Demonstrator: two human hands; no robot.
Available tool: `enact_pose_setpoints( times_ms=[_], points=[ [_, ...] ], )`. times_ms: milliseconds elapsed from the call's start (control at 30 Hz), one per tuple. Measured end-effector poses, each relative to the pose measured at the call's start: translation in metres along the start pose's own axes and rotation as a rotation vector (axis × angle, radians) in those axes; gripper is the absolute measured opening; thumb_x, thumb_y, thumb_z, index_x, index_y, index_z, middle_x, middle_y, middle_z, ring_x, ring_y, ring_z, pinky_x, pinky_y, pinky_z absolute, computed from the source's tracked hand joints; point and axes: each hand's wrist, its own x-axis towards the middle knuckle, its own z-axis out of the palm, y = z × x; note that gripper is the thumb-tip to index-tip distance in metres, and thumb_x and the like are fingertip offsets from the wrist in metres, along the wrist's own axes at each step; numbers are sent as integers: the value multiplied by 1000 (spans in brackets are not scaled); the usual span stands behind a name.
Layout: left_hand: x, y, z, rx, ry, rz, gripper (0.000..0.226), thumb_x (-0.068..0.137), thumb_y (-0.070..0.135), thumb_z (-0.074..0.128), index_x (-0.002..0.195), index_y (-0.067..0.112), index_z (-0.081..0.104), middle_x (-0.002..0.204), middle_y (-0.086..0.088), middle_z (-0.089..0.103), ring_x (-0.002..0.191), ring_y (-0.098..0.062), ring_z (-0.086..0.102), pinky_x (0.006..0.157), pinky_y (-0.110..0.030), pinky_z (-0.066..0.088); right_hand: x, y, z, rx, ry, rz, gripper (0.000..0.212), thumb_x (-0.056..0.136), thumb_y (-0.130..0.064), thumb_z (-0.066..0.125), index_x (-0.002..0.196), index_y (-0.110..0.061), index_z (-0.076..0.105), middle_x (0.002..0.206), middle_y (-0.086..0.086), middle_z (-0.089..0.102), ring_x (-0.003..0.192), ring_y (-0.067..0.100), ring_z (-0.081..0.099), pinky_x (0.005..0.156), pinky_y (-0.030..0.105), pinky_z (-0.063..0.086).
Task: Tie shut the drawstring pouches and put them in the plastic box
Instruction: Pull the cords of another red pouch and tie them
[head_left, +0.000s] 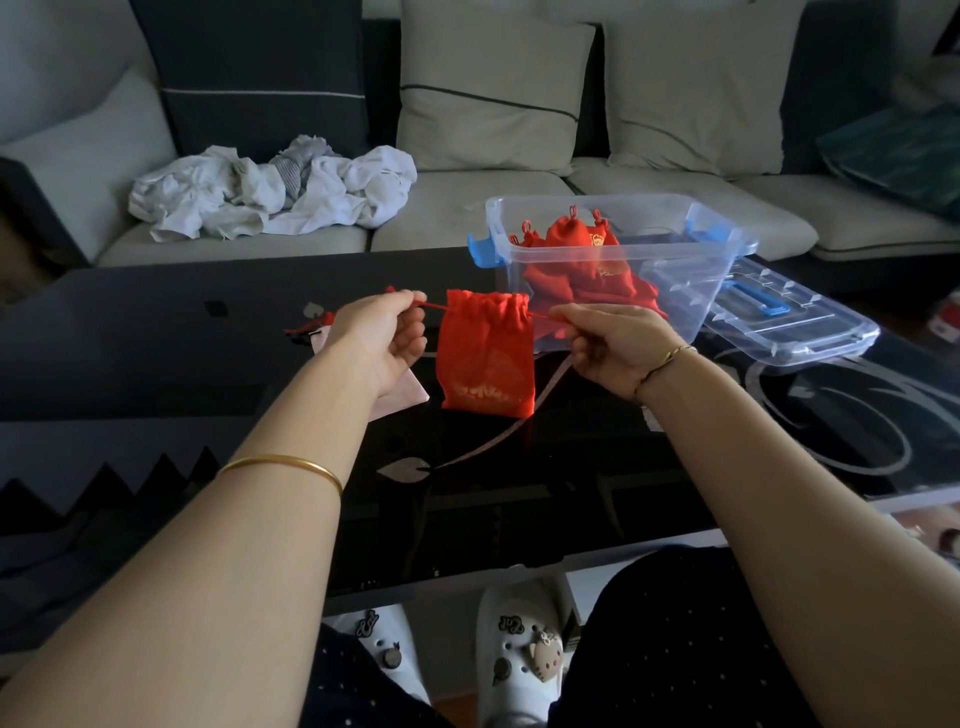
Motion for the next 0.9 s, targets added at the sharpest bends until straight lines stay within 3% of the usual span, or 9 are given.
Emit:
enact_pose_setpoints(
  times_ms=[133, 267, 367, 433, 533, 600, 733, 800, 900],
  points=[
    [1, 3, -3, 14, 73, 52, 11, 90, 12, 60, 79, 14, 62, 69, 1, 60, 56, -6, 53, 48, -18, 44, -4, -3, -4, 82, -80, 27, 17, 93, 1, 47, 91, -3, 64, 65, 6, 58, 59, 9, 56, 55, 17, 54],
    [3, 3, -5, 130, 130, 130, 15, 89, 11, 58, 75, 13, 60, 68, -2, 61, 56, -9, 54, 53, -21, 45, -4, -2, -1, -359, 43, -192, 15, 89, 6, 53, 102, 4, 61, 72, 12, 61, 60, 14, 60, 54, 18, 56],
    [2, 2, -5, 329, 202, 235, 18, 90, 14, 55, 73, 13, 59, 67, -3, 61, 56, -12, 53, 54, -24, 45, -1, -3, 0, -649, 130, -331, 10, 90, 0, 55, 94, 3, 63, 69, 12, 62, 58, 16, 61, 53, 20, 56],
    [2, 0, -7, 517, 237, 354, 22, 90, 16, 51, 77, 2, 61, 69, -6, 62, 62, -18, 55, 59, -30, 47, 2, -1, 0, -882, 194, -437, 13, 90, -8, 56, 89, 1, 66, 69, 9, 63, 62, 19, 61, 61, 28, 57],
    [2, -2, -11, 781, 275, 481, 33, 93, 23, 45, 91, -5, 61, 89, -16, 67, 77, -26, 60, 71, -36, 49, 8, 2, -1, -1062, 239, -496, 24, 92, -16, 54, 82, 3, 67, 70, 7, 59, 67, 18, 54, 67, 33, 46],
    [6, 0, -14, 815, 320, 469, 32, 93, 21, 42, 90, -4, 61, 93, -17, 65, 74, -26, 56, 63, -31, 43, 12, 4, -5, -826, 257, -403, 28, 92, -15, 52, 74, 3, 62, 63, 6, 54, 58, 17, 49, 63, 34, 46],
    [14, 8, -18, 385, 378, 251, 28, 89, 13, 42, 62, 11, 51, 71, -7, 52, 55, -24, 43, 54, -27, 32, 16, 1, -14, -30, 352, -123, 33, 94, -10, 50, 61, -10, 49, 40, -3, 45, 34, 5, 36, 39, 17, 36],
    [11, 12, -14, 196, 316, 169, 31, 91, 15, 42, 60, 14, 45, 59, -2, 46, 48, -16, 34, 48, -23, 24, 14, 0, -12, 114, 356, -82, 34, 95, -8, 48, 62, -10, 47, 34, -6, 41, 28, 2, 33, 36, 14, 33],
    [-5, 19, -6, -54, 94, 168, 34, 96, 21, 42, 62, 17, 42, 57, 5, 64, 60, -10, 54, 55, -21, 38, 12, -6, -3, 208, 347, -120, 33, 96, -9, 48, 63, -10, 45, 50, 1, 40, 35, 7, 35, 38, 17, 34]
  ],
)
